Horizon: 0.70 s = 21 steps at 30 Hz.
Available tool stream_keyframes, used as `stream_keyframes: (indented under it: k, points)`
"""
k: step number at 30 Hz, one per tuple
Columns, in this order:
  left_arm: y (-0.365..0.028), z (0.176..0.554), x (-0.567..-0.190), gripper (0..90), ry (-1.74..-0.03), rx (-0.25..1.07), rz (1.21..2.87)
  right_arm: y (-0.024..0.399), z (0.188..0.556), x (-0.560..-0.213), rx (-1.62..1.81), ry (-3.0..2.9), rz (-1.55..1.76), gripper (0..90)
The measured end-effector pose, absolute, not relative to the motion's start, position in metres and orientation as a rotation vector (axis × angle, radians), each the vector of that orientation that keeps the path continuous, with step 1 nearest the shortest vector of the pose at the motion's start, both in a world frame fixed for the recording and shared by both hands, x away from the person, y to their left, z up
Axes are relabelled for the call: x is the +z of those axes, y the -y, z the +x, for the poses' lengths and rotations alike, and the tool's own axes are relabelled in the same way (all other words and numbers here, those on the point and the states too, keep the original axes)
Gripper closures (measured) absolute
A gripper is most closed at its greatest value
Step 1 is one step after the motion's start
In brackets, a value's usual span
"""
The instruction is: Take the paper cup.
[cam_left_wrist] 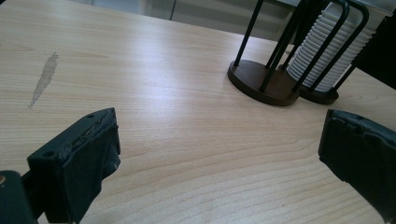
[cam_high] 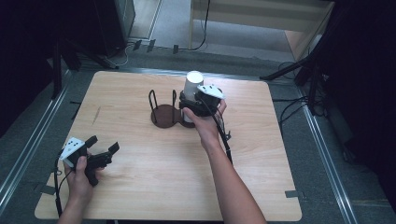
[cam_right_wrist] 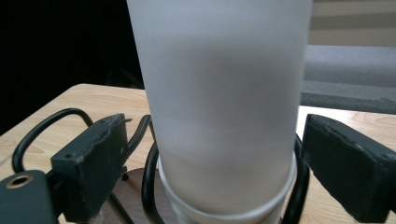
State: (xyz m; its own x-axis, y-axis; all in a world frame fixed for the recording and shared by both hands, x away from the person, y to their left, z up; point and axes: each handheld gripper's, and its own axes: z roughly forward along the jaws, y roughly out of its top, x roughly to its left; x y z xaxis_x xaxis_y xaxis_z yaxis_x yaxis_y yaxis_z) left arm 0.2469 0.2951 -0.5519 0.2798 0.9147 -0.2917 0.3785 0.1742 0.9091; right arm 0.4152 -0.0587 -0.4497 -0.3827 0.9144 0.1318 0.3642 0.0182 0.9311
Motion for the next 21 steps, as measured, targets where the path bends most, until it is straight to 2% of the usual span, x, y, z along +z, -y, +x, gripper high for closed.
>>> stream_keyframes:
  k: [9,11,21]
  points:
    - [-0.2951,0.247,-0.5518,0.0,-1.299,0.592,1.408,0.053,0.4231,-0.4538,1.316,-1.742,1.321,15.8]
    - [-0.2949,0.2472,-0.5518,0.0,-1.297,0.592,1.41,0.0527,0.4241,-0.4542,1.309,-1.738,1.319,19.9]
    - [-0.2947,0.2473,-0.5519,0.0,-1.298,0.594,1.411,0.0517,0.4232,-0.453,1.302,-1.724,1.288,24.9]
